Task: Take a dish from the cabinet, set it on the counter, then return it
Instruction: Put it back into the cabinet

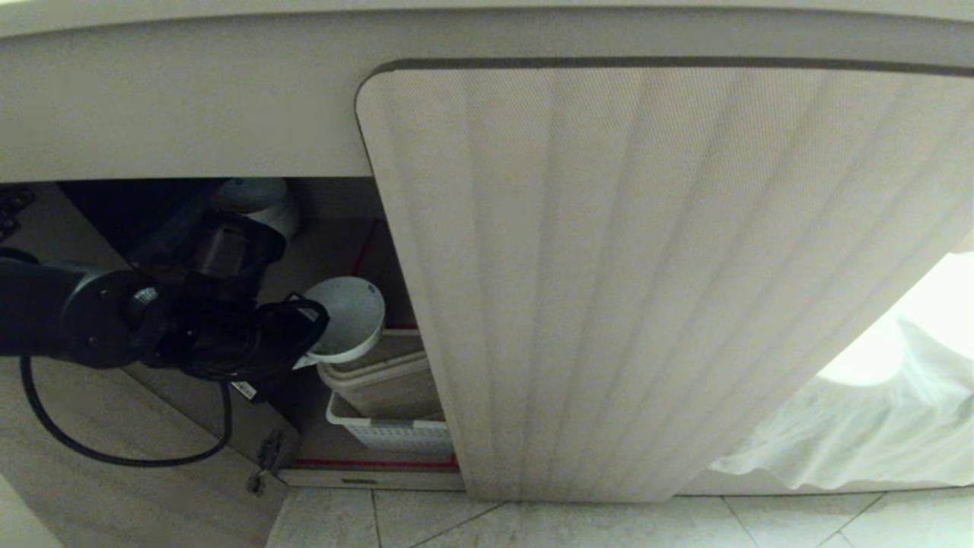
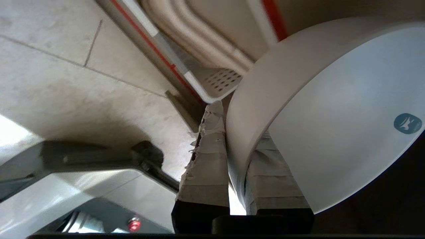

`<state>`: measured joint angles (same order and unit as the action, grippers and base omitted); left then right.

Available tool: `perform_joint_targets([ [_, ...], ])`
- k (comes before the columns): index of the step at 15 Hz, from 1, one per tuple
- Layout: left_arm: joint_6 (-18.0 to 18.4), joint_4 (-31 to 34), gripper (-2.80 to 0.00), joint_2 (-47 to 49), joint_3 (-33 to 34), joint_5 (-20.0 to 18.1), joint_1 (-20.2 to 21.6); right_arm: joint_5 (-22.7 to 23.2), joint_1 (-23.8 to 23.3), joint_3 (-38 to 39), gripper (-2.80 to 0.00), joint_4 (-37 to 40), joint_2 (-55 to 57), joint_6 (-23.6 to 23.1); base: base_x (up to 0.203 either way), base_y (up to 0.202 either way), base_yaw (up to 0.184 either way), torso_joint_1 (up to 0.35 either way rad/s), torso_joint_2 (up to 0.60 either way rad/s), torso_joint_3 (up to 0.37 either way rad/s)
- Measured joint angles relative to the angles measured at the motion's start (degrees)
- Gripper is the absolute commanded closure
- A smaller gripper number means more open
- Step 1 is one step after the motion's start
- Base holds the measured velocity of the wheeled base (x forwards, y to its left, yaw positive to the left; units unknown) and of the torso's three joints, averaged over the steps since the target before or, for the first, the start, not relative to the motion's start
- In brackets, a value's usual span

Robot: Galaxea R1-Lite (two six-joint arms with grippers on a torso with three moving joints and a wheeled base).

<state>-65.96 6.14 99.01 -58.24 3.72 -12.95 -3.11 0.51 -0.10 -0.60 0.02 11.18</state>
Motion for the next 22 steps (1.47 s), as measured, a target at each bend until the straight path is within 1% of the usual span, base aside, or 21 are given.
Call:
perform_joint_targets([
  [6,-2.9,-0.3,0.00,2.4,-2.4,0.0,0.2,0.0,0.0,0.0,0.00,0.0,0.0,0.0,0.000,0.000,0.000,0.000,0.00,0.000],
  [9,-5.1,-0.4,0.00,3.3,-3.5,0.2,0.2,0.0,0.0,0.0,0.00,0.0,0.0,0.0,0.000,0.000,0.000,0.000,0.00,0.000],
  [11,-5.5,-0.4,0.00,3.6,-3.8,0.2,0.2,0.0,0.0,0.0,0.00,0.0,0.0,0.0,0.000,0.000,0.000,0.000,0.00,0.000],
  [13,-7.1,-0.5,0.00,4.0,-4.5,0.4,0.2,0.0,0.0,0.0,0.00,0.0,0.0,0.0,0.000,0.000,0.000,0.000,0.00,0.000],
  [17,-8.4,-0.6,0.00,4.7,-5.7,0.5,0.3,0.0,0.0,0.0,0.00,0.0,0.0,0.0,0.000,0.000,0.000,0.000,0.00,0.000],
  [22,-11.4,-0.6,0.00,5.9,-8.0,0.6,1.6,0.0,0.0,0.0,0.00,0.0,0.0,0.0,0.000,0.000,0.000,0.000,0.00,0.000],
])
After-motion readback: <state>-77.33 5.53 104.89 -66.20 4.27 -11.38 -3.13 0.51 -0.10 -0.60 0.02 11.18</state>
